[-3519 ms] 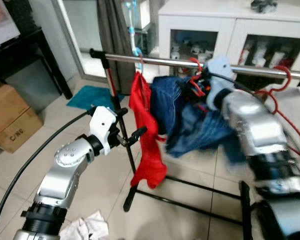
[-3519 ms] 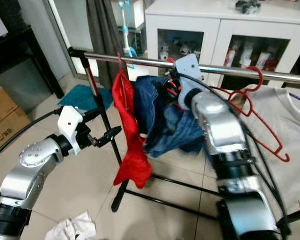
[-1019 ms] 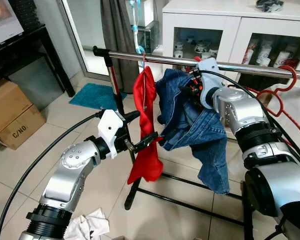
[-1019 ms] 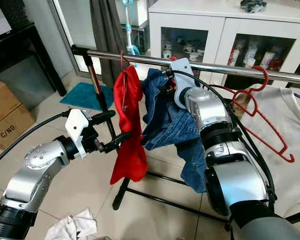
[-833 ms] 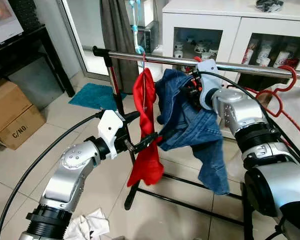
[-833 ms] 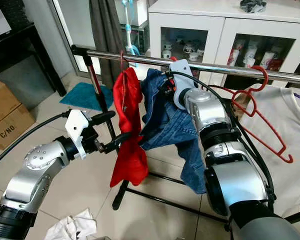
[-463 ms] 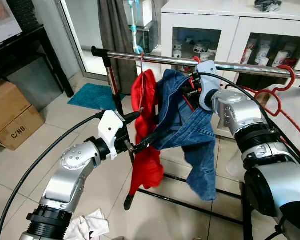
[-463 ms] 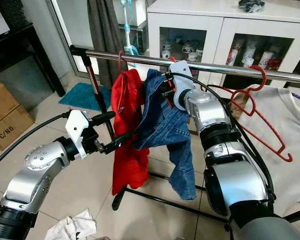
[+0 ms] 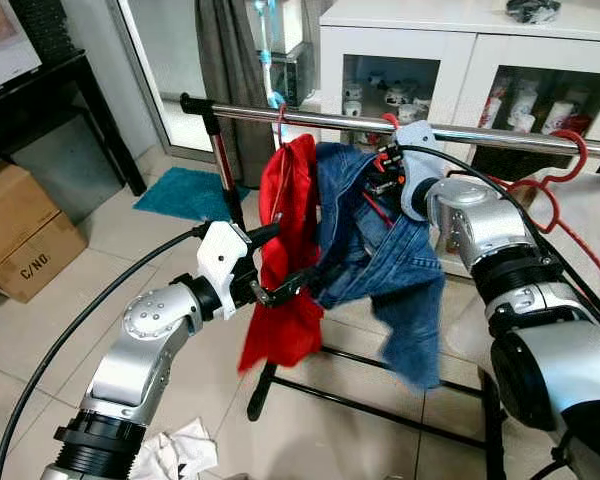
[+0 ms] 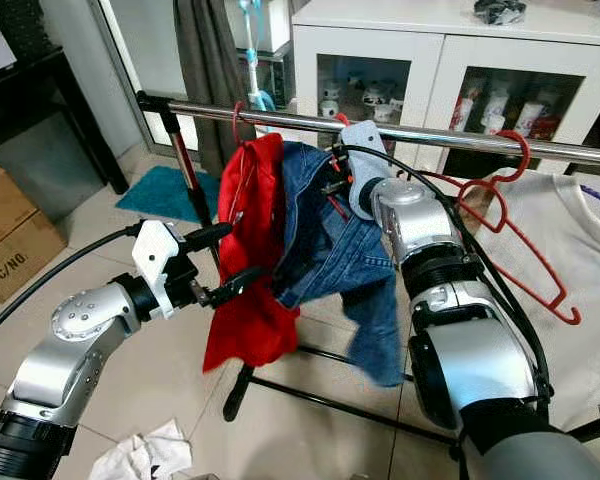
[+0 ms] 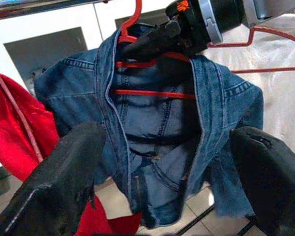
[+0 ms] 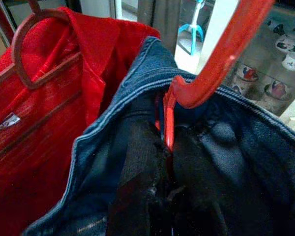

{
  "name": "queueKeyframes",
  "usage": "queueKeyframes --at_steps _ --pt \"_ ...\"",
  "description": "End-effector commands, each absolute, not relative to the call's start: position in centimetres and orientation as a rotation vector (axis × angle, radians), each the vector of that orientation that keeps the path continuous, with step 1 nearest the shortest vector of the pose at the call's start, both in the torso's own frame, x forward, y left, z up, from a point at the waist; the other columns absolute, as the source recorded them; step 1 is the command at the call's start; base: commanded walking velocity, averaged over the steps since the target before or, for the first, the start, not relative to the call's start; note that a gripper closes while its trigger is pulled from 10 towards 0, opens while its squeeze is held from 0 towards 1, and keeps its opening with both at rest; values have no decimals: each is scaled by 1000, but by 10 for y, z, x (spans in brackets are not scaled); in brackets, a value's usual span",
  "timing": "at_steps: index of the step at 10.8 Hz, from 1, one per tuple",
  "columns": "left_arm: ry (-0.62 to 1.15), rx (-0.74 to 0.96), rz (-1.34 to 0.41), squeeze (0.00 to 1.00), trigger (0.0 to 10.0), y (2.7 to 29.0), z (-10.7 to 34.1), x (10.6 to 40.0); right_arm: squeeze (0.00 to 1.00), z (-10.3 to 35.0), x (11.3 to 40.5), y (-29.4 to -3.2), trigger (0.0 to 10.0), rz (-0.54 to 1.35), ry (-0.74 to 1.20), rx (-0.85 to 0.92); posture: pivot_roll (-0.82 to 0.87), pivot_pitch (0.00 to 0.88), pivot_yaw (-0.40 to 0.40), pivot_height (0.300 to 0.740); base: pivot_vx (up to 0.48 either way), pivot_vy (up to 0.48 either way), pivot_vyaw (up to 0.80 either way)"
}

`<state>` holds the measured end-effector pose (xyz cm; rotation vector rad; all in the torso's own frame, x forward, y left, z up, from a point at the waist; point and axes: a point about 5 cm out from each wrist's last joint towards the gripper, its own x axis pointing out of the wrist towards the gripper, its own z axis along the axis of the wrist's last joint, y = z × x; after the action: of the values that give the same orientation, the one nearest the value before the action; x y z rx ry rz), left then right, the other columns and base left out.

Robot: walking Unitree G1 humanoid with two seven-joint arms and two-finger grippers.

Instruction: Hang hanger

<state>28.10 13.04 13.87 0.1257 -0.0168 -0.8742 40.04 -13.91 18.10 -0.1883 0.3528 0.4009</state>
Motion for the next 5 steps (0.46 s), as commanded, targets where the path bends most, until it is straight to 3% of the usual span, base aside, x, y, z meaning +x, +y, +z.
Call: queueKeyframes --at_steps 1,5 --pt "-11 148 -868 0 10000 132 139 282 0 184 401 -133 0 428 348 -201 -90 0 87 740 0 0 0" --pt "16 123 -791 0 10000 134 137 288 0 197 402 -132 0 430 252 -218 -89 0 89 740 0 0 0"
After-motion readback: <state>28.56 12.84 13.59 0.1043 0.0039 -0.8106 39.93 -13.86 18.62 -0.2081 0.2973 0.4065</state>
